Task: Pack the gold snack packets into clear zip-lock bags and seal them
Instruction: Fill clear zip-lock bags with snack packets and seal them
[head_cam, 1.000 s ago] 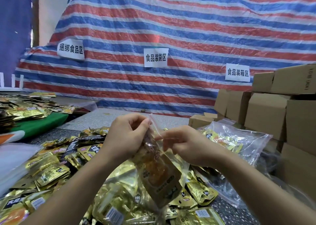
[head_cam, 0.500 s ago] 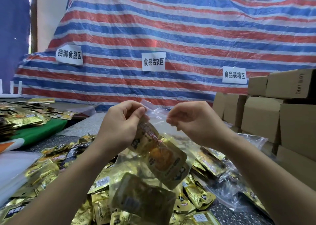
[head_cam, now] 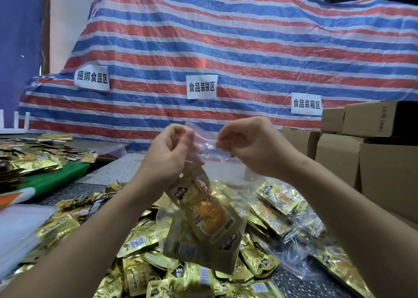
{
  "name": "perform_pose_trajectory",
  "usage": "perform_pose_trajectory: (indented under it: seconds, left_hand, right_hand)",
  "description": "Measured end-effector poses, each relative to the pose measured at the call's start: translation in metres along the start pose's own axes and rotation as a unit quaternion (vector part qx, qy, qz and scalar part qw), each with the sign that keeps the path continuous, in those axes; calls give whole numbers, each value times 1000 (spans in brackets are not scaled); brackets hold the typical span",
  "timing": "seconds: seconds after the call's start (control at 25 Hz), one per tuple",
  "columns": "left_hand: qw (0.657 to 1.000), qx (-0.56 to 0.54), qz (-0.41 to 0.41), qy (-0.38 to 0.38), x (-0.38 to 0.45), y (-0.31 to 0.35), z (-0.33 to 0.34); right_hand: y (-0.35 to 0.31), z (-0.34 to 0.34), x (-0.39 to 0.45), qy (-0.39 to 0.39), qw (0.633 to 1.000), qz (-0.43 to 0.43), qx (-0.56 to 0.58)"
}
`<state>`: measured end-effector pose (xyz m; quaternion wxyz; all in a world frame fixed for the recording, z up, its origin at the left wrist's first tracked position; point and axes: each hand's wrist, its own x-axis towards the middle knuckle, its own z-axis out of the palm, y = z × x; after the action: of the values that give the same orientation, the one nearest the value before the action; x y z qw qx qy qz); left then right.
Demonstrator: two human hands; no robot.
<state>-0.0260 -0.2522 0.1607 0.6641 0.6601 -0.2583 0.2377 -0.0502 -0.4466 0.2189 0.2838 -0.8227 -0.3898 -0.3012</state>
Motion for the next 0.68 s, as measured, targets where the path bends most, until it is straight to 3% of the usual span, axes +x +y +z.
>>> perform_pose_trajectory:
  seconds: [0.16,0.28,0.48,0.68]
  left_hand:
    - [978,-36,-153,-137,-12,-26,-11]
    - [959,-11,-181,-217,-22,-41,-10]
    - [967,-60,-195,-155,-28,-45,8]
    - [971,-33,-186,-147,-28,-50,13]
  right_hand:
    - [10,9,-9,-6,999,38,26]
    - [17,16,-14,-13,998,53,17]
    - [29,19,-19,2,998,64,-11]
    - [38,21,-28,-2,998,66,-23]
